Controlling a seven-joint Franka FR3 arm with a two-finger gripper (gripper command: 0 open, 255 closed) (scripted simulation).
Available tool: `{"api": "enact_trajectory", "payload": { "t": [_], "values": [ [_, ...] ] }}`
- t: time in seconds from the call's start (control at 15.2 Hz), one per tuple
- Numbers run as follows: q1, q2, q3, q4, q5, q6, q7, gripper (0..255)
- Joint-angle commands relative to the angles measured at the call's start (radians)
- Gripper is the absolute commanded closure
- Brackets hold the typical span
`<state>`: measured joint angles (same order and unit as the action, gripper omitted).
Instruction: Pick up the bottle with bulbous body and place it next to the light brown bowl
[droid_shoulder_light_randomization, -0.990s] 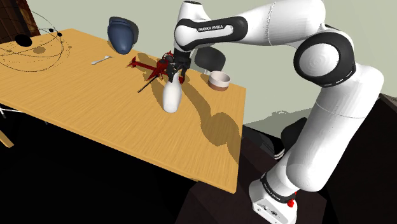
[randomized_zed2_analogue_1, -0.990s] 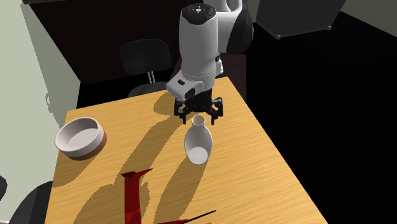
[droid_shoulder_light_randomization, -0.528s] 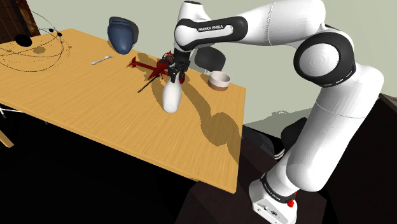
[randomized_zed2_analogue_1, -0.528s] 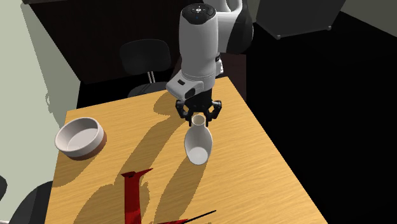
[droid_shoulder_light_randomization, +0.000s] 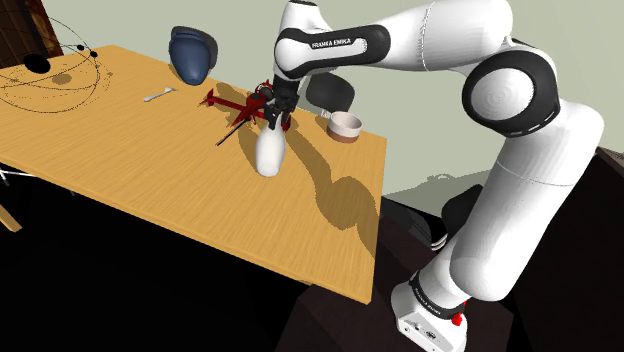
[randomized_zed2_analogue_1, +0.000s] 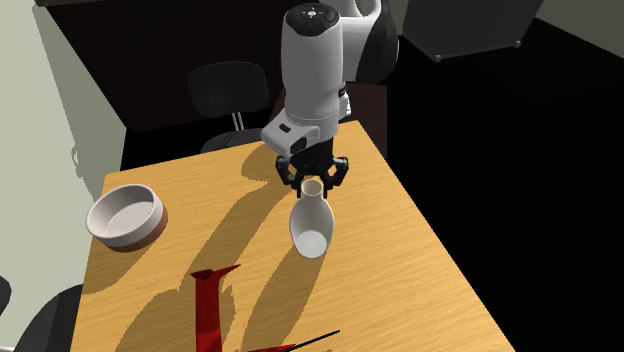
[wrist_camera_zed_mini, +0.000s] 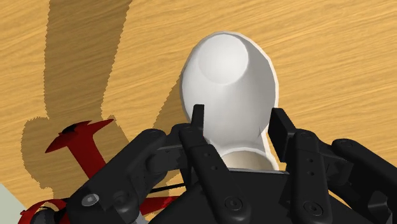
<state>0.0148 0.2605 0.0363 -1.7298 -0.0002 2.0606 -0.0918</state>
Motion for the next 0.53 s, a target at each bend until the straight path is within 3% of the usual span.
{"api": "enact_trajectory", "payload": {
  "t": [0.0,0.46],
  "values": [
    [0.0,-0.004,0.0,0.014,0.0,-0.018,0.0,255],
    [0.0,-0.022,0.0,0.084,0.001,-0.106,0.0,255]
  ]
}}
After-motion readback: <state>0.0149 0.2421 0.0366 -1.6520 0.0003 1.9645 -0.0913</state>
